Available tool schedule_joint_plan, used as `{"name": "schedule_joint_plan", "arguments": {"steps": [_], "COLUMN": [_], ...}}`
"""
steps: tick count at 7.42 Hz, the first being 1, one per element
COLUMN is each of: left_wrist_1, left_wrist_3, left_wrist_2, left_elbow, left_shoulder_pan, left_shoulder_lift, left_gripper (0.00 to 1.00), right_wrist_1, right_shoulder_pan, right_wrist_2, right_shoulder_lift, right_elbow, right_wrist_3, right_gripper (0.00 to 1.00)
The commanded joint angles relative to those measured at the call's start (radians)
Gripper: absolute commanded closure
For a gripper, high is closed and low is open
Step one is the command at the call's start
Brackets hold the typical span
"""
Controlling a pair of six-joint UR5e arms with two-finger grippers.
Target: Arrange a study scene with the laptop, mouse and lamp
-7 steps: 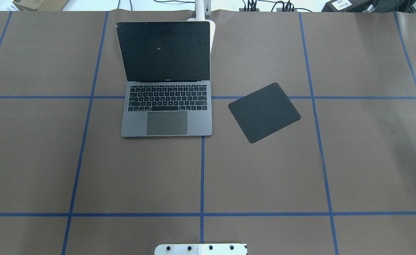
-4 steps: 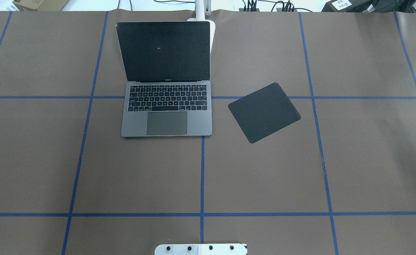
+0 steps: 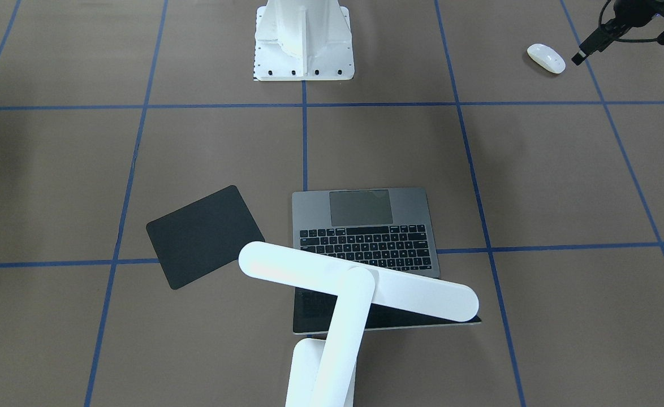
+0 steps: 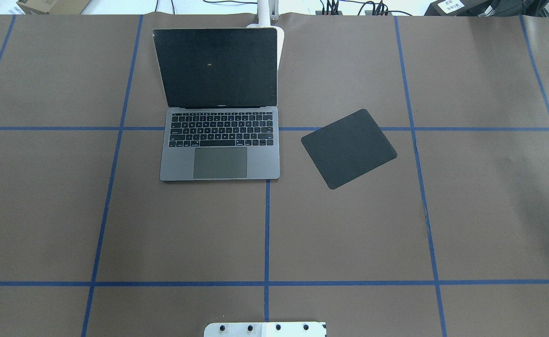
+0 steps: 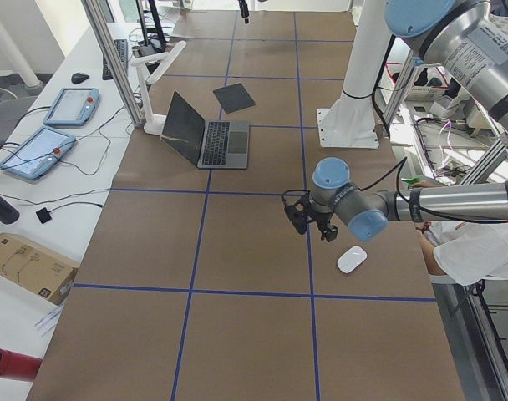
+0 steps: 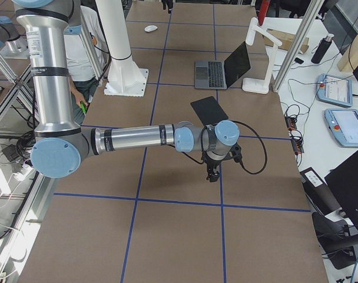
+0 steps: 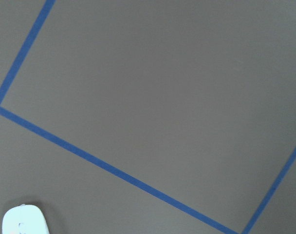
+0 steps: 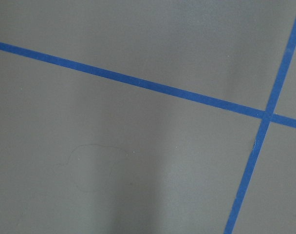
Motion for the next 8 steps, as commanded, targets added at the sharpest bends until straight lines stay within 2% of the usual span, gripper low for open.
{"name": "schedule_joint_plan", "arguments": {"steps": [1, 3, 8], "left_wrist_1": [-0.184, -0.203, -0.206], "left_wrist_3": [-0.112, -0.117, -0.104], "left_wrist_2": [0.011, 0.038, 0.161], "left_elbow": [0.107, 0.111, 0.209], "left_shoulder_pan": [0.008, 0.012, 0.074], "left_shoulder_lift": [0.049, 0.086, 0.089], "left_gripper": [0.00, 0.00, 0.00], "right_wrist_1": [0.000, 0.000, 0.002], "right_shoulder_pan": [-0.002, -0.002, -0.005], "right_wrist_2": [0.001, 0.002, -0.002], "right_shoulder_lift": [0.001, 0.003, 0.009], "right_elbow": [0.014, 0.020, 0.040], "right_wrist_3": [0.000, 0.000, 0.005], "right_gripper": [0.01, 0.01, 0.01]}}
